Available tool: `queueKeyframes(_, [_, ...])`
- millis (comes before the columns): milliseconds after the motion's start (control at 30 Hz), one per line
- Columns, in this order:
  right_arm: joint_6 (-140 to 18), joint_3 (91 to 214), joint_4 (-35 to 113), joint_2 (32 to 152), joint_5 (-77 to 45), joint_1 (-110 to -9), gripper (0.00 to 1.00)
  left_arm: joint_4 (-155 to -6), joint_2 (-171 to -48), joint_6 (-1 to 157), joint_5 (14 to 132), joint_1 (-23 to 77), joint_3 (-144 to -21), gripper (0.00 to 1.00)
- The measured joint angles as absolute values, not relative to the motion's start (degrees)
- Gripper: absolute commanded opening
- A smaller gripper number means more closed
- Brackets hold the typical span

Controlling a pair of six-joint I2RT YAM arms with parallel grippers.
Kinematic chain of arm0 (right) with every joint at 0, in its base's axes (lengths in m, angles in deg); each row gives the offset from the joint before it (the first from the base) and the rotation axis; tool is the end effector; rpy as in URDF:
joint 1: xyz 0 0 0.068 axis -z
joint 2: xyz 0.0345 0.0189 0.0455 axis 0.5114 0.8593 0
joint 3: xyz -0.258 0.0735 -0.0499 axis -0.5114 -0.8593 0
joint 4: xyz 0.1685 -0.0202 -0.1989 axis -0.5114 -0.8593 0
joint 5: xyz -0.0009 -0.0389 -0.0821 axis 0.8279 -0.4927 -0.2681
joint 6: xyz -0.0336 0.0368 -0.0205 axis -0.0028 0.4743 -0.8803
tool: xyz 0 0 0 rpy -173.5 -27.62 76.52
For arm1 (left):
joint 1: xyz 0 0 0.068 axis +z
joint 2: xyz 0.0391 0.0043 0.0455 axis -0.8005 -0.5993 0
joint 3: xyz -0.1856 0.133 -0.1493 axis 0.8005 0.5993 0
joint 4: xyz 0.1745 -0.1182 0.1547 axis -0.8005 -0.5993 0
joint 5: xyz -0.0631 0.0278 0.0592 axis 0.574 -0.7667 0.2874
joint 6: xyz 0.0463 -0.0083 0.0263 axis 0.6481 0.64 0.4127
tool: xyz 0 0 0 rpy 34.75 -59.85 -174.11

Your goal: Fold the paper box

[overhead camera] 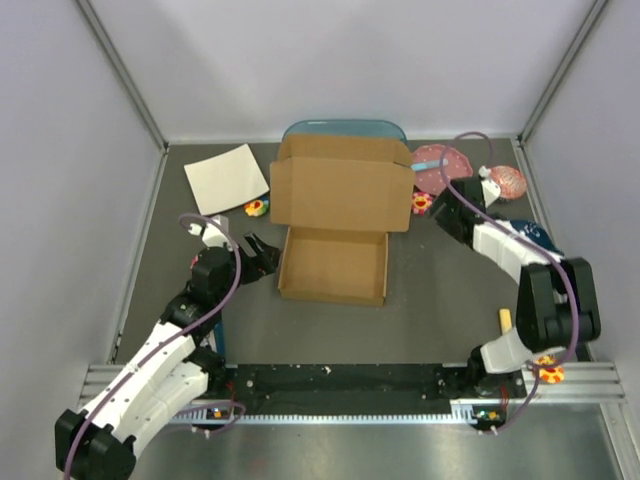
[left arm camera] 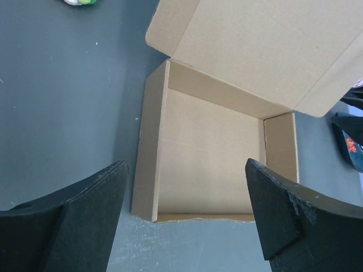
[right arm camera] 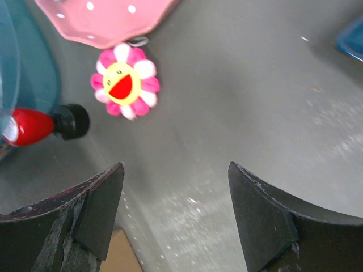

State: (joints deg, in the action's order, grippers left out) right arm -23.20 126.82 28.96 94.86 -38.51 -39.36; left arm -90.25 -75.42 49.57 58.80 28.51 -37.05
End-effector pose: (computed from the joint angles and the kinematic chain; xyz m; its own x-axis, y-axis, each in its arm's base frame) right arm 0.3042 0.0370 0.2133 -0.4722 0.6160 -0.6306 0.5104 0.7743 0.3741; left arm 0.1599 -0.0696 0.2434 -0.4733 -0.4917 -0.7309 0.0332 0.8192 -0.5726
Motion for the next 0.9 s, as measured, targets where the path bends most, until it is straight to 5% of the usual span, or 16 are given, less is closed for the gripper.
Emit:
queueKeyframes(733, [-21.3,144.41,37.61,120.9,-32.61,-37.37,0.68,-98.35,-69.17,49.57,55.9,28.51,-36.17,0.9])
queueKeyframes(900, [-21.8,147.01,38.25,123.32,-32.5,-37.33,0.57,-98.57,-69.63,49.81,55.81,28.51,-36.2,0.9])
